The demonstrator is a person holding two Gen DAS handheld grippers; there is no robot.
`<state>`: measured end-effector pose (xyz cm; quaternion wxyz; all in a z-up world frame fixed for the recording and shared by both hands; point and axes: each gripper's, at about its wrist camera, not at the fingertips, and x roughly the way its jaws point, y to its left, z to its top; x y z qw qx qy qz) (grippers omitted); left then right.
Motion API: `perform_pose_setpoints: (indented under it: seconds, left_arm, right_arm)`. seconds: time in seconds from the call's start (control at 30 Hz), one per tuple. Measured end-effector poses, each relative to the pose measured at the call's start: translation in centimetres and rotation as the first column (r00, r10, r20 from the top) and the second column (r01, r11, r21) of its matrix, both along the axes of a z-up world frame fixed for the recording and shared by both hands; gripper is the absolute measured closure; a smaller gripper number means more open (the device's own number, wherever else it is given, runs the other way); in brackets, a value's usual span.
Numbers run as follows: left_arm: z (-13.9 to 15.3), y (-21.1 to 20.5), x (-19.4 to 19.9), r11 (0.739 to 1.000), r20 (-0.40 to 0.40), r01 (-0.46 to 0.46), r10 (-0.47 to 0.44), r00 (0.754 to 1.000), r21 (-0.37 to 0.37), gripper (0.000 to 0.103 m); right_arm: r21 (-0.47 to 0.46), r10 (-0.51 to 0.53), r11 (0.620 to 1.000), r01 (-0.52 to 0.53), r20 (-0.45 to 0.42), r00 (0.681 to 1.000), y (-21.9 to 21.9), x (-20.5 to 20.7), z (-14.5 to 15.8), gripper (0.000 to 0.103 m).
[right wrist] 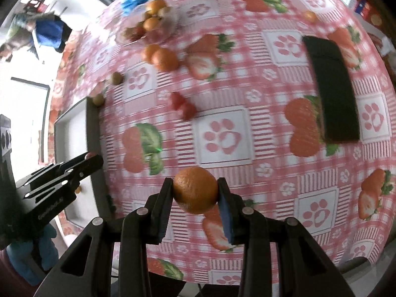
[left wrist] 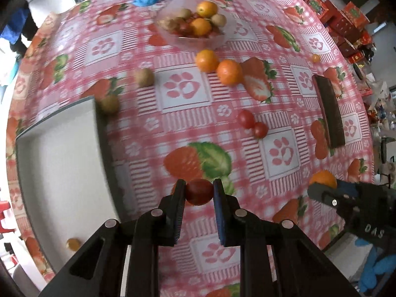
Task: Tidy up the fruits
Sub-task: 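Carry the cherry tomato and mandarin over the white tray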
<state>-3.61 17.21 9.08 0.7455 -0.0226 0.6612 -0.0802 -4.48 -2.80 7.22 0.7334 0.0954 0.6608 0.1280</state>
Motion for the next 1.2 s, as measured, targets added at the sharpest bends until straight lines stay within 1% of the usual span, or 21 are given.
perform_pose_setpoints:
  seconds: [0.03,0.07,0.13,0.27,0.43,0.6,0.83,1.07,1.2]
  left_arm:
    - [-0.2,-0.2,-0.2,1.0,0.001,-0.005,0.005,1.0,0.001,0.08]
    - [0.1,0.7,-0.7,1.0,0.004,-0.013,0.013,1.0,0.003,0.08]
    - [0.0,1.0,-0.9,1.0,0.008,-0.025,0.025,1.0,0.005,0.08]
    - [0.6,3.4,-2.3,0.999,0.025,-0.052,0.052,0.998,0.014,0.08]
    - [1.0,5.8,-3.6,0.996,0.042,-0.09,0.089,0.995,0.026,0.08]
    - [1.0,8.9,-5.0,0.988,0.046,-0.152,0.15,0.988,0.03,0.08]
    - [0.6,12.5,-6.7,0.973,0.041,-0.231,0.23,0.972,0.023,0.08]
    - [0.5,14.8,-7.8,0.958,0.037,-0.286,0.285,0.958,0.004,0.08]
    - [0.5,15.7,-8.1,0.956,0.038,-0.294,0.294,0.955,-0.002,0.08]
  right_arm:
    - [-0.001,0.012,1.0,-0.012,0.002,1.0,0.4,0.0,0.2,0.065]
    - [-0.003,0.027,1.0,-0.027,0.003,1.0,1.1,-0.1,0.4,0.065]
    - [-0.007,0.054,0.999,-0.054,0.006,0.999,2.2,-0.1,0.8,0.065]
    - [-0.011,0.101,0.995,-0.101,0.013,0.995,4.7,-0.2,1.5,0.065]
    - [-0.022,0.17,0.985,-0.17,0.028,0.985,8.0,-0.1,2.5,0.065]
    - [-0.035,0.235,0.972,-0.234,0.038,0.971,11.0,-0.3,3.2,0.065]
    - [-0.05,0.294,0.955,-0.292,0.038,0.955,14.2,-0.7,3.5,0.065]
    - [-0.052,0.337,0.941,-0.335,0.036,0.941,17.0,-1.1,3.3,0.065]
    - [-0.048,0.359,0.933,-0.357,0.032,0.933,18.5,-1.5,3.1,0.065]
